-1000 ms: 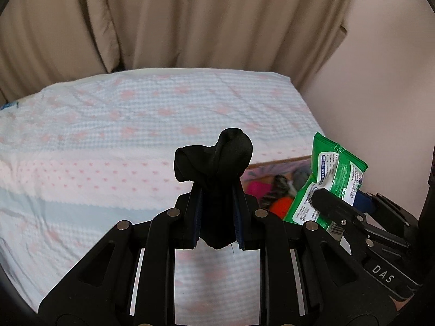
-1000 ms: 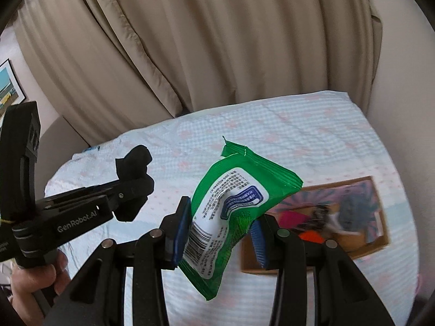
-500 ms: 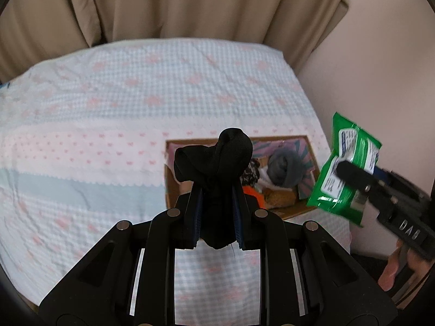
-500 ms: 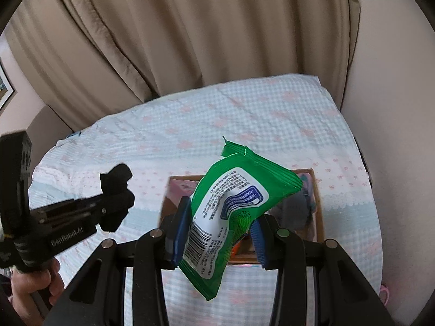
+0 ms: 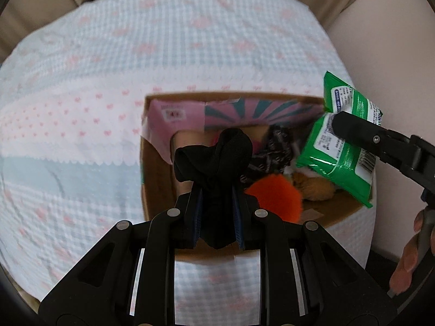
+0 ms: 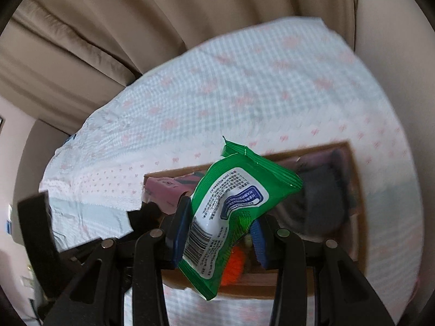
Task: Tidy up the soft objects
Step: 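Open both tools to release the black item and wipes pack into the box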
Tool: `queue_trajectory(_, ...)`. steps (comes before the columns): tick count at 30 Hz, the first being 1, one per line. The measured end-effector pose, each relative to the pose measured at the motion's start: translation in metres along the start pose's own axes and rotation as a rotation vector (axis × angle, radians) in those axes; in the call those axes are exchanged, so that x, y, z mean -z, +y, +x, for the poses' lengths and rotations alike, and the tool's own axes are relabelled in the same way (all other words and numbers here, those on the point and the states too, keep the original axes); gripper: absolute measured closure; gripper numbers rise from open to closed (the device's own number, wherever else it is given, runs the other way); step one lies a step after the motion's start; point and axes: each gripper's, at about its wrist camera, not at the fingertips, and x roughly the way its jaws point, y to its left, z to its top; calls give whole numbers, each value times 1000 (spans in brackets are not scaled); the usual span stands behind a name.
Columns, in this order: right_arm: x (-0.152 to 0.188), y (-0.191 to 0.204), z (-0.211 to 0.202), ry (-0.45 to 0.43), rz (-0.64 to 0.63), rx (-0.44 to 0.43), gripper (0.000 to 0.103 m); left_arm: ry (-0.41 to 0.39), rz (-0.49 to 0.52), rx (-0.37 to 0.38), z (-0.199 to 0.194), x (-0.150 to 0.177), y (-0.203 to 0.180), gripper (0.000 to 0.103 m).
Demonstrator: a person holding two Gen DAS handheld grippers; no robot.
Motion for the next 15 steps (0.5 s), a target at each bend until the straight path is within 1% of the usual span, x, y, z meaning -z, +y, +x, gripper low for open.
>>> queue_trajectory(3, 5, -3, 21, 36, 45, -15, 65, 36, -3, 0, 17, 3, 1, 86)
queue_trajectory(5, 6, -8, 31, 56, 75, -16, 65, 52, 12, -6, 25, 7, -2, 86)
queue_trajectory(8, 6, -15, 44, 82, 139, -29, 65, 64, 19, -7, 30, 9, -4, 86)
queue_trajectory(10, 4, -17, 48, 84, 164, -26, 64, 51, 31, -10, 29, 8, -7, 86)
queue_trajectory(11, 3, -16, 49, 85, 173, -27, 63, 35, 42, -13, 26, 7, -9, 80)
queue_trajectory(12, 1, -17, 52, 97, 188, -36, 59, 23, 56, -29, 24, 6, -10, 73)
queue_trajectory(13, 0, -18, 54, 107, 200, -42, 45, 18, 70, -42, 22, 6, -13, 47)
queue_trajectory(14, -1, -19, 54, 111, 203, -39, 35, 14, 78, -59, 20, 7, -16, 11)
queue_trajectory(15, -1, -20, 53, 108, 201, -28, 12, 9, 83, -73, 19, 7, -17, 0)
